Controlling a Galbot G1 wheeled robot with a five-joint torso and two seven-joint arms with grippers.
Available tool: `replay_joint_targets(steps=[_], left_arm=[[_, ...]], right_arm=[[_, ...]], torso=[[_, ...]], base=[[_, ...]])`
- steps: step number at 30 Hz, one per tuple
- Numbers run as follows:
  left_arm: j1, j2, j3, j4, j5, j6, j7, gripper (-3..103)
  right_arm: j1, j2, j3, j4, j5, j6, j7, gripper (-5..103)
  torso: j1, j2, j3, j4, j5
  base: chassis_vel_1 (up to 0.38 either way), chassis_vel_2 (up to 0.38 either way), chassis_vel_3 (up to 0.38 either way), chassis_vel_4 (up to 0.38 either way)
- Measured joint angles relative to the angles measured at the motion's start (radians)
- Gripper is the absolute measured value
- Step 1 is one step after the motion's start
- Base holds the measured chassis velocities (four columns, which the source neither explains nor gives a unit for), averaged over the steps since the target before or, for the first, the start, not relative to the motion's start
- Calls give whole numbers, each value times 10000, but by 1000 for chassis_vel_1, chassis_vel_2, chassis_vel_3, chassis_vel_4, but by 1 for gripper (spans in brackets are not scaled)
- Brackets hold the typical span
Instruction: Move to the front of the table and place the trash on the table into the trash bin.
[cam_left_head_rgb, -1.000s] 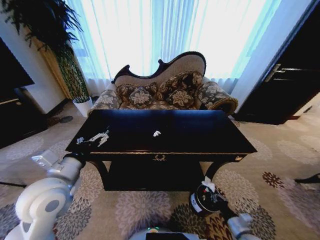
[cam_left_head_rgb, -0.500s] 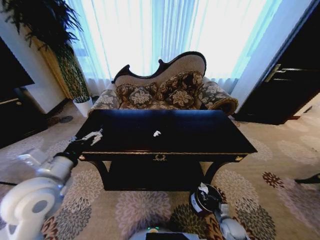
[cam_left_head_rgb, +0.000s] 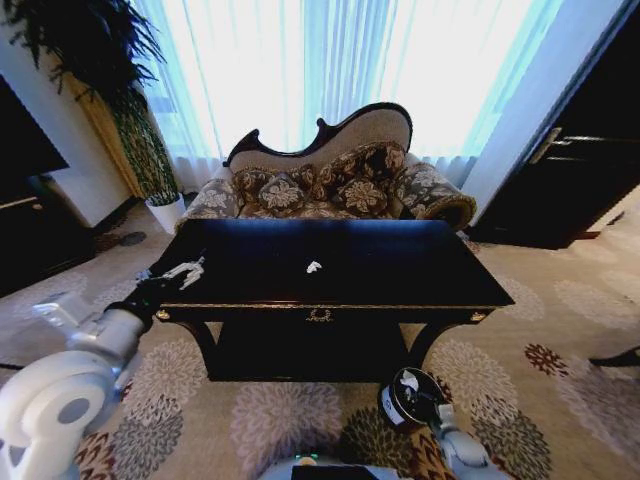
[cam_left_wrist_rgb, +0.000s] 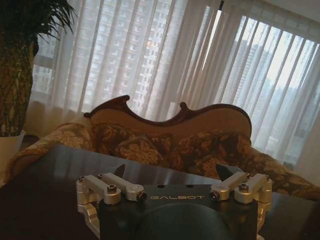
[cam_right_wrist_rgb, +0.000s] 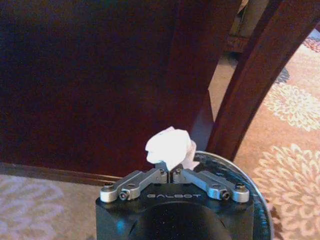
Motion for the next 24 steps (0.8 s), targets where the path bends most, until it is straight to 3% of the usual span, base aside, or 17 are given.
replay_joint_targets(steps=[11,24], left_arm=[[116,-32,8,0,-25,18,-1,100],[206,-38,-154,0,-86,-20,18,100]], right_arm=[[254,270,-41,-846,-507,20,214,-2],[213,85,49,-467,-69,-31,702,45]], torso=[[-1,0,0,2,0],[-1,0,-1,2,-1]], base=[[0,0,0,0],[0,0,0,0]])
